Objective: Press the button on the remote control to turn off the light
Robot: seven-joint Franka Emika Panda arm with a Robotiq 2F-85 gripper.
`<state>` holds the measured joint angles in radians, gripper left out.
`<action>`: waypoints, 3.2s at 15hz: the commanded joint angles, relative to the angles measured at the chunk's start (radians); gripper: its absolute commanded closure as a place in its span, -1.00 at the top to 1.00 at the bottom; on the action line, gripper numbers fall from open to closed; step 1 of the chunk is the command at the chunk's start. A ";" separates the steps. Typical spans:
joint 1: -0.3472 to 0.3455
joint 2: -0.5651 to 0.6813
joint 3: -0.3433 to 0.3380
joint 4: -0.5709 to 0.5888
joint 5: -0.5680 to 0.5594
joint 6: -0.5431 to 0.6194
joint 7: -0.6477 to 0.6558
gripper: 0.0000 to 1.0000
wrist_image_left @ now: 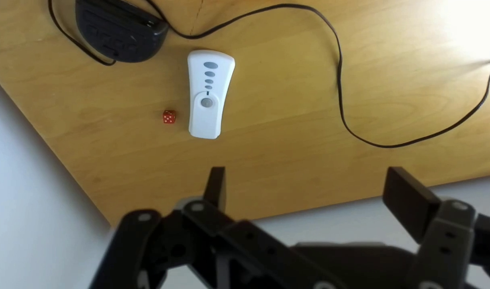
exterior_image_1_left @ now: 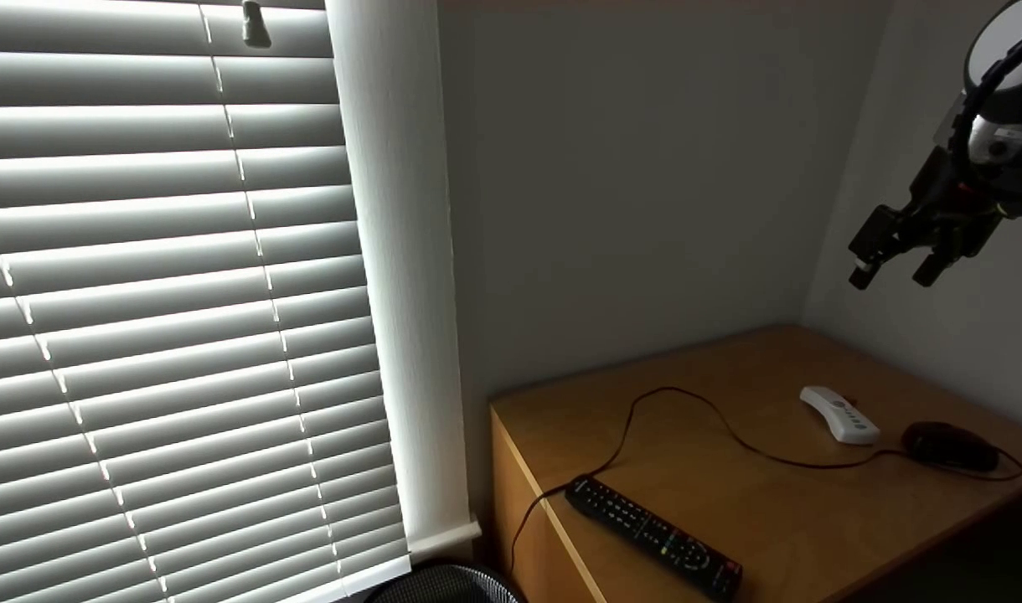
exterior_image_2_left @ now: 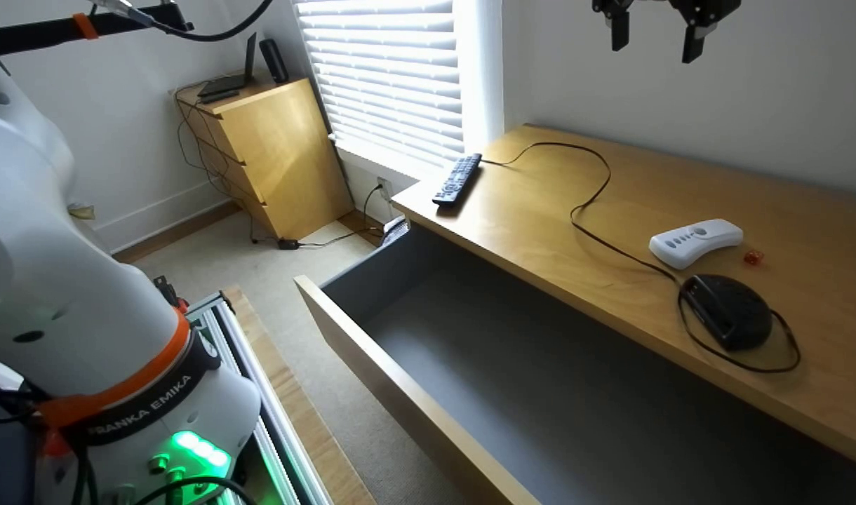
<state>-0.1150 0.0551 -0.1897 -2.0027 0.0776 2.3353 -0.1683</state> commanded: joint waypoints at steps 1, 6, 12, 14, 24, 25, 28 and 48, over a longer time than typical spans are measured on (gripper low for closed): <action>-0.026 0.081 0.013 0.070 0.015 -0.022 0.026 1.00; -0.047 0.201 0.018 0.177 0.016 -0.034 0.051 0.17; -0.055 0.351 0.027 0.317 0.008 -0.198 0.138 -0.78; -0.060 0.403 0.028 0.371 0.010 -0.268 0.166 -1.00; -0.143 0.613 0.045 0.623 0.046 -0.406 0.184 -1.00; -0.152 0.627 0.050 0.639 0.051 -0.415 0.176 -1.00; -0.190 0.673 0.079 0.687 0.080 -0.429 0.106 -1.00; -0.222 0.814 0.084 0.827 0.077 -0.467 0.106 -1.00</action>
<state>-0.3175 0.8150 -0.1142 -1.2512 0.1448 1.9150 -0.0653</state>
